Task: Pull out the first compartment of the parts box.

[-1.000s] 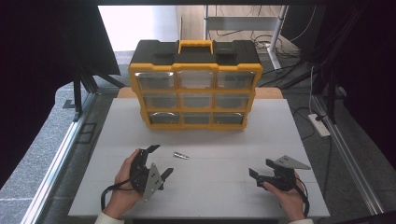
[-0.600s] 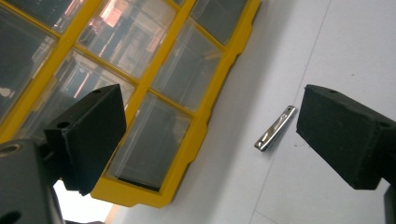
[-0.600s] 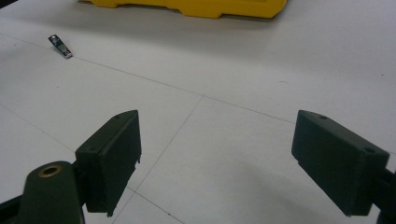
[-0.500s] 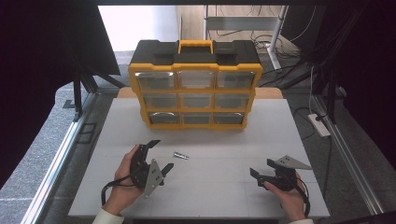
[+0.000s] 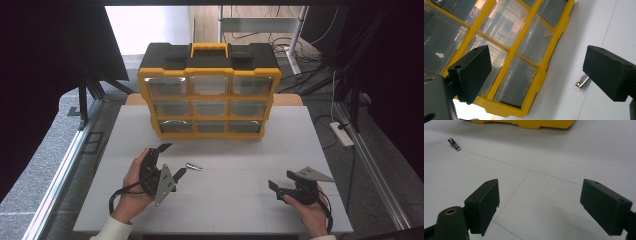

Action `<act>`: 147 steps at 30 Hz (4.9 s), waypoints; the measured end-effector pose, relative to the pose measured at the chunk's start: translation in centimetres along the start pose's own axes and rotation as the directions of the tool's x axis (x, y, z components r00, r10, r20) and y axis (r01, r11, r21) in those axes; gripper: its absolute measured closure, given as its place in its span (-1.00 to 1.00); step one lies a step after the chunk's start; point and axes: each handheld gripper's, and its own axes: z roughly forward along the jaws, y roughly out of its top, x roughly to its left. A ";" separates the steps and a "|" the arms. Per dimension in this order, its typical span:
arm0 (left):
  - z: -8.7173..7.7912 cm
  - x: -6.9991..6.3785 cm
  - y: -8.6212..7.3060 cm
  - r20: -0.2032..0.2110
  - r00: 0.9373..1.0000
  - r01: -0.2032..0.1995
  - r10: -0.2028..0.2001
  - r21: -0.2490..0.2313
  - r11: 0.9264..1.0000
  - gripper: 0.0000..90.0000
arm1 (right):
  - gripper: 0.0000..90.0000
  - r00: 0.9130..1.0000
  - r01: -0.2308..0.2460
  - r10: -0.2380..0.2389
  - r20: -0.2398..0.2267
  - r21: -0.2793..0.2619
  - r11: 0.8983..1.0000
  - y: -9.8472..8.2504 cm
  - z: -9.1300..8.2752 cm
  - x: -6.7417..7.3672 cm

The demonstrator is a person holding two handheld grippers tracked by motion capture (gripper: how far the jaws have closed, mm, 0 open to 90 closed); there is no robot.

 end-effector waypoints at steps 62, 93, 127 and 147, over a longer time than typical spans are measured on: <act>1.4 4.9 1.5 -0.095 0.995 -0.040 0.043 0.027 0.999 -0.82 | -0.65 1.000 0.009 -0.009 0.010 0.013 1.000 -0.2 0.1 0.0; 2.0 7.2 2.3 -0.145 0.987 -0.063 0.067 0.030 0.998 -0.82 | -0.65 1.000 0.007 -0.007 0.005 0.017 1.000 -0.2 0.2 0.0; 2.2 9.3 2.6 -0.183 0.977 -0.101 0.109 0.051 0.994 -0.81 | -0.65 1.000 0.008 -0.009 0.007 0.021 1.000 -0.2 0.2 0.0; 2.5 9.9 3.1 -0.189 0.974 -0.115 0.122 0.046 0.992 -0.80 | -0.65 1.000 0.007 -0.007 0.008 0.024 1.000 -0.2 0.2 0.0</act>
